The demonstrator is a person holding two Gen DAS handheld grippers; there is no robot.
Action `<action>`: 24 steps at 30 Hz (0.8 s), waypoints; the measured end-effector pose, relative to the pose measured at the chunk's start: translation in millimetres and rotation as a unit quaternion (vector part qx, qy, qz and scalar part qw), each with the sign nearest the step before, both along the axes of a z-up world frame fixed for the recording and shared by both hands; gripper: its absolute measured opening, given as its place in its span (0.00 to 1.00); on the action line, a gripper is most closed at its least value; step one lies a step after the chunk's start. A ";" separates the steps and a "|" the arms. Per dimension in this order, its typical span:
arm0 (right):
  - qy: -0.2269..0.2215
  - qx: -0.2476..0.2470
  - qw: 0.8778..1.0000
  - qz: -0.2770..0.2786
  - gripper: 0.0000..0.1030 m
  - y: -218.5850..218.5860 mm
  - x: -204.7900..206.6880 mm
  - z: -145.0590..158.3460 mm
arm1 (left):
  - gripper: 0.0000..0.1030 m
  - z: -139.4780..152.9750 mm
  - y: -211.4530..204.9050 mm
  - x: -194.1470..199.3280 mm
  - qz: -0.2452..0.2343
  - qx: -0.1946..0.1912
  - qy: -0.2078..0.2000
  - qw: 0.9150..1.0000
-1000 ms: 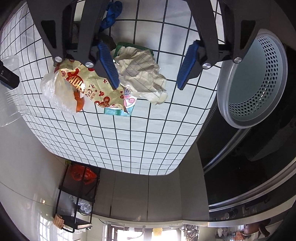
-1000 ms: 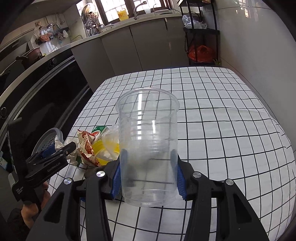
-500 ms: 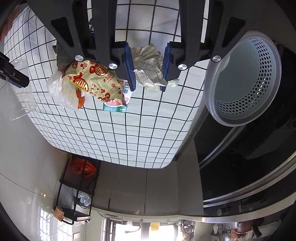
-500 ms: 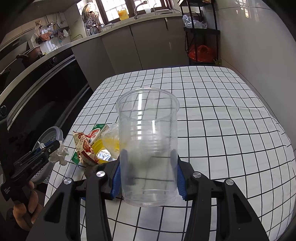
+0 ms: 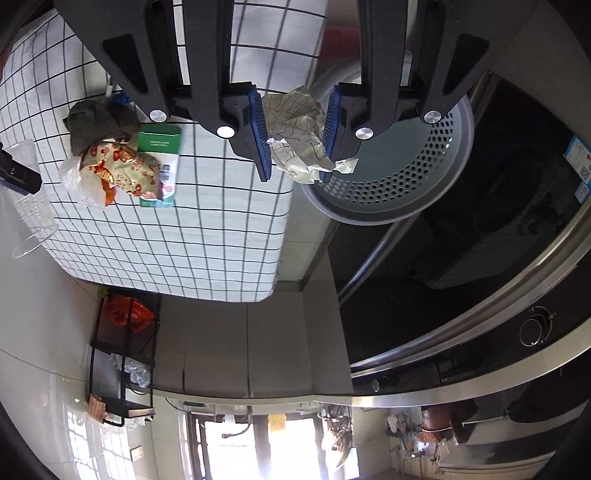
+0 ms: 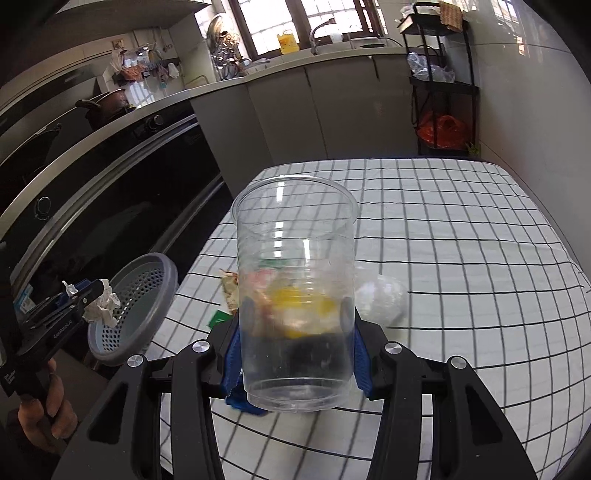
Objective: Collect trash
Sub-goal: 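Carry paper and cup over the grey basket and open both tools to drop them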
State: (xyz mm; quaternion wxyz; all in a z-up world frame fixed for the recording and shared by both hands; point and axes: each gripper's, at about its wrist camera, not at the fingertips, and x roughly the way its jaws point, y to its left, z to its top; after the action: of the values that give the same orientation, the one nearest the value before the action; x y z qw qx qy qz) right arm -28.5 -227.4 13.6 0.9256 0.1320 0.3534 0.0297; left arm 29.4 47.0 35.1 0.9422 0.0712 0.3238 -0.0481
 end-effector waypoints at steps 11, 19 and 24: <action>-0.028 -0.013 0.992 0.119 0.46 118.6 38.9 17.7 | 0.26 -1.5 81.9 22.1 0.075 -0.004 -0.003 0.997; 0.021 -0.021 0.983 0.183 0.46 189.3 97.5 -9.3 | 0.26 -15.3 123.2 43.8 0.102 -0.026 0.028 0.994; 0.056 -0.004 0.976 0.208 0.47 216.1 127.0 -24.9 | 0.26 -24.6 140.6 61.4 0.112 -0.034 0.045 0.992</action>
State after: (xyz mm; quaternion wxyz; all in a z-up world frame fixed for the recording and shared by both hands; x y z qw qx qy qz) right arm 98.5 -11.3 -11.3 0.8784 0.0535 0.4245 0.2130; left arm 90.8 187.6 10.5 0.9279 -0.0001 0.3702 0.0436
